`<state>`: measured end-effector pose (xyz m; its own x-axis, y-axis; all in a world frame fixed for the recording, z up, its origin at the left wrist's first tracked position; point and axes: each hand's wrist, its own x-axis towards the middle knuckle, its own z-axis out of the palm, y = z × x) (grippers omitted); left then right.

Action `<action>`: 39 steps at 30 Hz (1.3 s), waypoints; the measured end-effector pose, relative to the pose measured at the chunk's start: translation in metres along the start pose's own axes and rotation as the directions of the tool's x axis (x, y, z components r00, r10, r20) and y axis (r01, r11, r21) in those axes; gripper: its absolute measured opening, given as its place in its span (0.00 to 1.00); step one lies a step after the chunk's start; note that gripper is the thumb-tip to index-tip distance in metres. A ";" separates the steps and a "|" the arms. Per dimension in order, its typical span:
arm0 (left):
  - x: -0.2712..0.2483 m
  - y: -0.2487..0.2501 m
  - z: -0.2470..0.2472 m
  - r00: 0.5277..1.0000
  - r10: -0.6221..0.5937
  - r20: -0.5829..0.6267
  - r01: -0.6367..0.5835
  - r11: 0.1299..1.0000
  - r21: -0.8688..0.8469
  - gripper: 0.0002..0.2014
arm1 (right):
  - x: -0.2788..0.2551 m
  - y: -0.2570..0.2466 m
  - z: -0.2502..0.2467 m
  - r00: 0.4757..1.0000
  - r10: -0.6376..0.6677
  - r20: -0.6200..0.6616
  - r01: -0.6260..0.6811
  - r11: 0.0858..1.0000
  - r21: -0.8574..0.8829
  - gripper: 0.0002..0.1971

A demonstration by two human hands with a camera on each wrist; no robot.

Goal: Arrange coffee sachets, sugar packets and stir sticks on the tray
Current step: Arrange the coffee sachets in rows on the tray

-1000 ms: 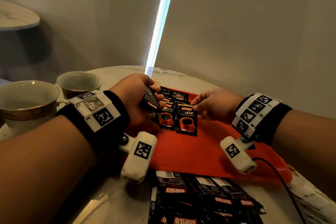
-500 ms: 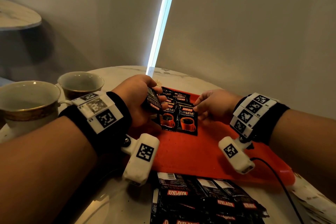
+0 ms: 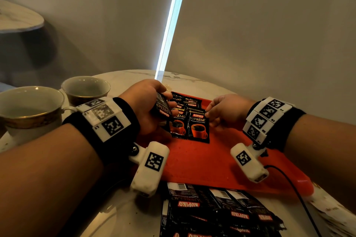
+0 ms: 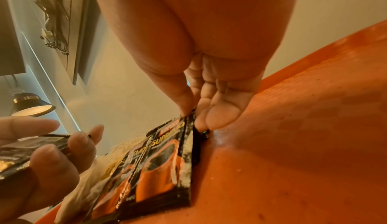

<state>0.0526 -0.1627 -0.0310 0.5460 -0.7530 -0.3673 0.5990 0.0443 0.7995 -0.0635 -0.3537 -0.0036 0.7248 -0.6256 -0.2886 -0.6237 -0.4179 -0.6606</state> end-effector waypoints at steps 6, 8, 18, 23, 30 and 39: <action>-0.001 0.000 0.001 1.000 -0.008 0.012 0.008 1.000 -0.003 0.12 | -0.002 0.001 -0.001 1.000 0.000 0.008 0.000 1.000 0.011 0.05; -0.003 0.000 0.002 1.000 -0.006 0.006 0.006 1.000 -0.003 0.12 | -0.003 0.000 -0.002 1.000 0.006 0.029 -0.007 1.000 0.028 0.06; -0.010 0.002 0.004 1.000 0.022 0.011 -0.022 1.000 0.003 0.14 | -0.007 -0.001 -0.012 1.000 0.005 0.023 -0.006 0.998 0.057 0.07; -0.014 0.003 0.005 0.998 0.058 -0.008 -0.058 0.998 -0.005 0.17 | -0.010 -0.005 -0.021 0.988 -0.120 -0.099 0.125 0.991 0.050 0.05; -0.024 0.004 0.008 0.996 0.084 -0.020 -0.085 0.996 -0.030 0.14 | -0.038 -0.030 -0.010 0.869 -0.494 -0.012 0.494 0.869 0.032 0.07; -0.022 0.003 0.009 0.989 0.148 -0.003 -0.147 0.977 -0.157 0.16 | -0.061 -0.045 0.019 0.765 -0.641 0.065 0.639 0.742 -0.202 0.18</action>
<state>0.0374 -0.1517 -0.0158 0.6305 -0.7360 -0.2465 0.5968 0.2567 0.7602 -0.0739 -0.2842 0.0303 0.9731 -0.1681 0.1577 -0.0591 -0.8432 -0.5343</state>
